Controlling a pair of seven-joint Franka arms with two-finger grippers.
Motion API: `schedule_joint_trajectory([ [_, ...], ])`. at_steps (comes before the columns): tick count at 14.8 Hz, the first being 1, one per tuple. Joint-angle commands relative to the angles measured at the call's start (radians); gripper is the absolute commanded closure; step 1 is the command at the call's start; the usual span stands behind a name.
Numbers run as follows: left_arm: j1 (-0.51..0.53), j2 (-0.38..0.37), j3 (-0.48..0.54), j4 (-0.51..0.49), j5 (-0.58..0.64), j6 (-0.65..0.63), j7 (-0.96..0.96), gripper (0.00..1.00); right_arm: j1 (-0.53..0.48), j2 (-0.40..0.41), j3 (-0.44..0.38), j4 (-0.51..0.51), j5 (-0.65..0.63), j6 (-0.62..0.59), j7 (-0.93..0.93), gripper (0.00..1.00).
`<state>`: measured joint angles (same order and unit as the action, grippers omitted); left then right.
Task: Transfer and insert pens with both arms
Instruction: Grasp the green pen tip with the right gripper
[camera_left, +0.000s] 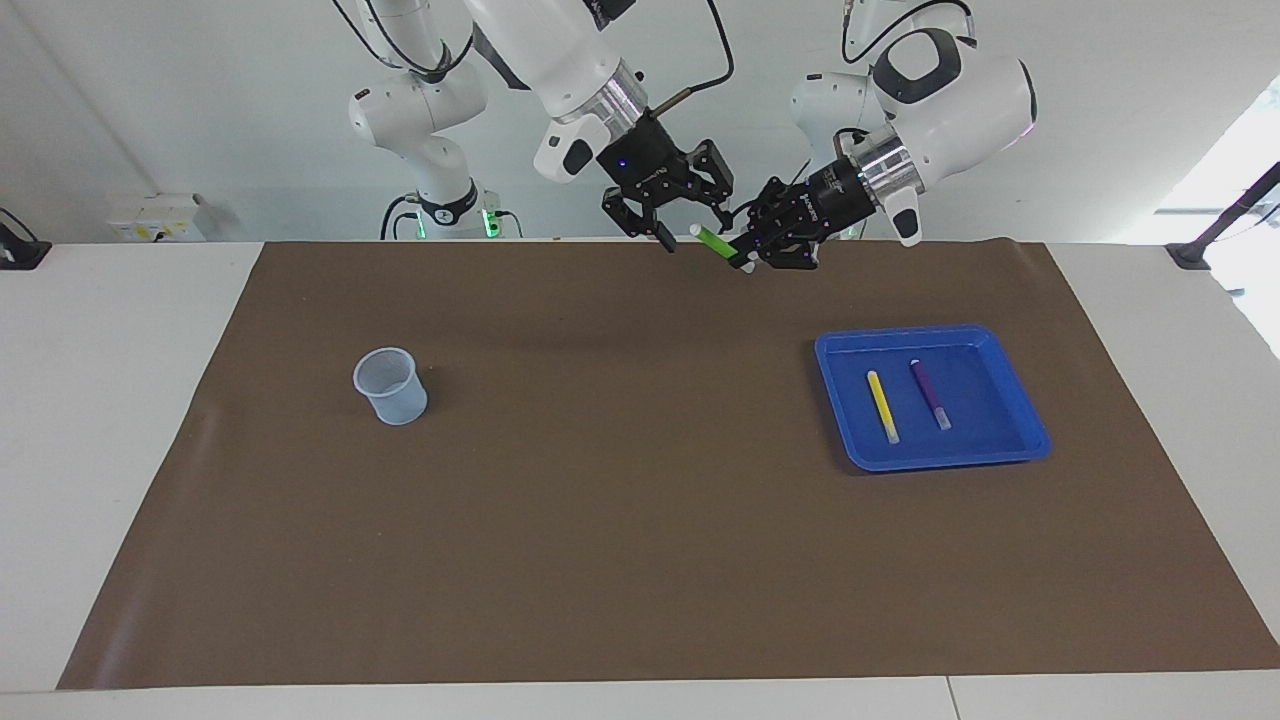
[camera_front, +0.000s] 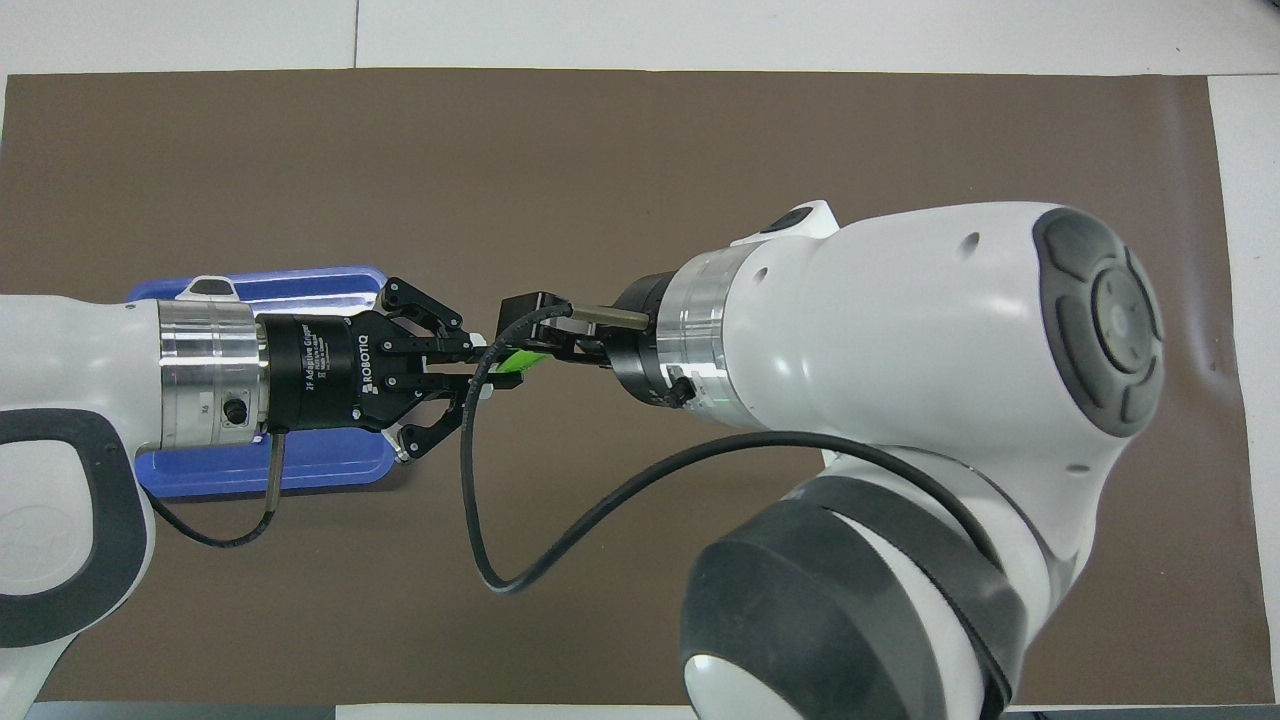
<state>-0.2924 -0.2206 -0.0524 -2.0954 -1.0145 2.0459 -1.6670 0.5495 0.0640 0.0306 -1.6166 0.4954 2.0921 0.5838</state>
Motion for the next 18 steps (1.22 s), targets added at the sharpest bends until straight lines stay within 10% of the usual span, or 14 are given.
schedule_joint_trajectory([
  [1,-0.013,-0.039,0.008,-0.043,-0.029,0.025,-0.008,1.0,0.001,0.007,-0.001,0.014,-0.021,0.0,-0.018,0.39],
  [3,-0.013,-0.039,0.008,-0.048,-0.03,0.025,-0.008,1.0,0.001,0.007,-0.001,0.014,-0.024,0.005,-0.019,0.9],
  [4,-0.013,-0.04,0.008,-0.049,-0.032,0.028,-0.007,1.0,0.001,0.008,-0.001,0.014,-0.034,0.008,-0.019,1.0],
  [11,-0.014,-0.04,0.008,-0.049,-0.033,0.037,-0.008,1.0,0.003,0.007,-0.001,0.015,-0.05,0.009,-0.016,1.0],
  [12,-0.014,-0.04,0.008,-0.049,-0.033,0.04,-0.007,0.94,0.003,0.007,-0.001,0.015,-0.05,0.006,-0.016,1.0],
  [13,-0.014,-0.042,0.008,-0.048,-0.032,0.042,-0.008,0.07,0.001,0.008,-0.001,0.014,-0.052,0.006,-0.018,1.0],
  [18,-0.001,-0.046,0.011,-0.049,-0.029,0.031,-0.01,0.0,-0.017,0.011,-0.003,0.017,-0.098,-0.004,-0.03,1.0],
])
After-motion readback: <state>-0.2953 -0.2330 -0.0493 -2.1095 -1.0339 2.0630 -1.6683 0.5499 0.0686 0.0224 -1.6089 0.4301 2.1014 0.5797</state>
